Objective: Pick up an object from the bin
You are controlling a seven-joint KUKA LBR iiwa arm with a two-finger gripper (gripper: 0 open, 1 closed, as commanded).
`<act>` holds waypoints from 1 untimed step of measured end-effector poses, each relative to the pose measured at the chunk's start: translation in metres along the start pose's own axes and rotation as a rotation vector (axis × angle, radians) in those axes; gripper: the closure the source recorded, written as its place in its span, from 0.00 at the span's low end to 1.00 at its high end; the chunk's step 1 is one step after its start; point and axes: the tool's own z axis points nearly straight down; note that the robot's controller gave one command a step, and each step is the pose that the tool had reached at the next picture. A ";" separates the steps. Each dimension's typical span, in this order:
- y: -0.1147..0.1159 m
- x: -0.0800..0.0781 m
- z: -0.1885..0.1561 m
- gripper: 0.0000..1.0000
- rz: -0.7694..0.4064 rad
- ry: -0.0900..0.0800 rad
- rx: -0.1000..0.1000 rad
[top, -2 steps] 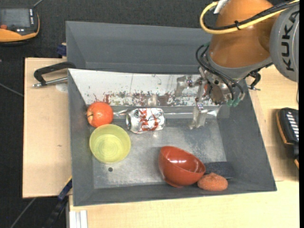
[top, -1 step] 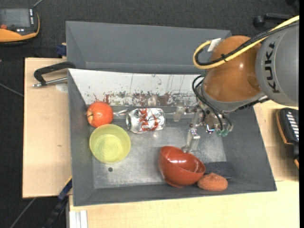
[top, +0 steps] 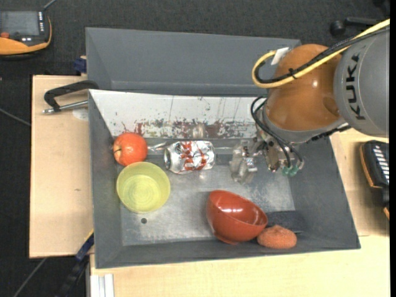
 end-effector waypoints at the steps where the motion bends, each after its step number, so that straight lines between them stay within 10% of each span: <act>1: 0.030 0.028 0.109 1.00 0.131 0.006 -0.002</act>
Offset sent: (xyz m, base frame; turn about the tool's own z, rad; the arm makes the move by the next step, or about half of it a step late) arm -0.0256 0.0269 -0.1066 0.1337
